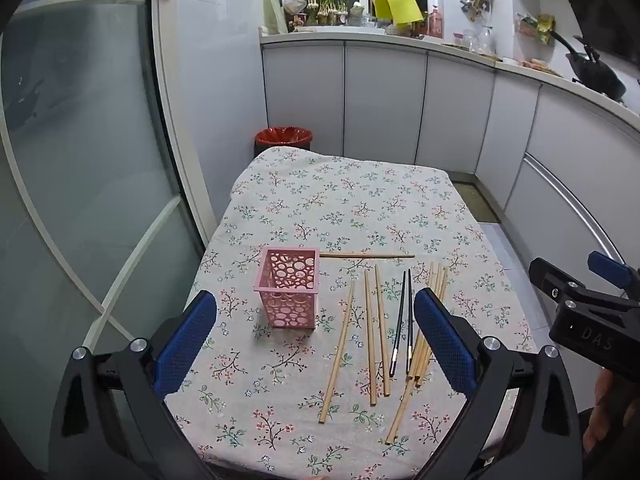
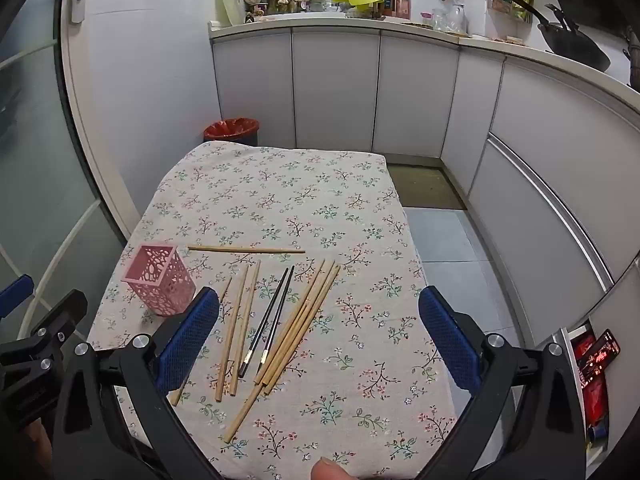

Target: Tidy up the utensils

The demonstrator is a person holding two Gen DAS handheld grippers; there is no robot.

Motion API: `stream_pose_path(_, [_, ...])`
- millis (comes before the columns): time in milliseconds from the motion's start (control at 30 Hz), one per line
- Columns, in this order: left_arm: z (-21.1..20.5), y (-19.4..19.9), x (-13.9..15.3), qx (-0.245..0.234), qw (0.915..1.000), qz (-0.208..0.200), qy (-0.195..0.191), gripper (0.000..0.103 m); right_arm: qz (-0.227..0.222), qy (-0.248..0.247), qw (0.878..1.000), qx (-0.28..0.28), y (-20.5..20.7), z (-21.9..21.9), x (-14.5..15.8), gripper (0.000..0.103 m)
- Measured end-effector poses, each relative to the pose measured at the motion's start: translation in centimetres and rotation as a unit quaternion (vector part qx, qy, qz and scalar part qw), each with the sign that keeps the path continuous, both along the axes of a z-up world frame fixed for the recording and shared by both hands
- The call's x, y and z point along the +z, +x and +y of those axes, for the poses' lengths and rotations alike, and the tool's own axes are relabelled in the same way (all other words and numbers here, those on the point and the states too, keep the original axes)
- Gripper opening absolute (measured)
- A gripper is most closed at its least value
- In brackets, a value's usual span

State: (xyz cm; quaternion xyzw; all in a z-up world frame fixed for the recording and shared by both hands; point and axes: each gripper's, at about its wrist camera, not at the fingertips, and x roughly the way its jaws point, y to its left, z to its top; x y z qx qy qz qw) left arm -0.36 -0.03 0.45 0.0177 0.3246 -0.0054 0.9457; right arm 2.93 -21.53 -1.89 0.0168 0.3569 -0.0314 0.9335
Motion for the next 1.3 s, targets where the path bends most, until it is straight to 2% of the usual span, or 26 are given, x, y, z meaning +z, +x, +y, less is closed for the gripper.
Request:
stream_pose_path(167, [-0.07, -0.53, 0.75, 0.003, 1.0, 0.001, 0.001, 0.096, -0.001, -0.002, 1.0, -0.002, 0.04, 0.19, 0.19, 0.096])
stream_pose_path(1300, [0.64, 0.2, -0.11, 0.018, 0.9998, -0.009, -0.002, 0.096, -0.011, 0.007, 1.0, 0.004, -0.18, 0.22, 0.28, 0.096])
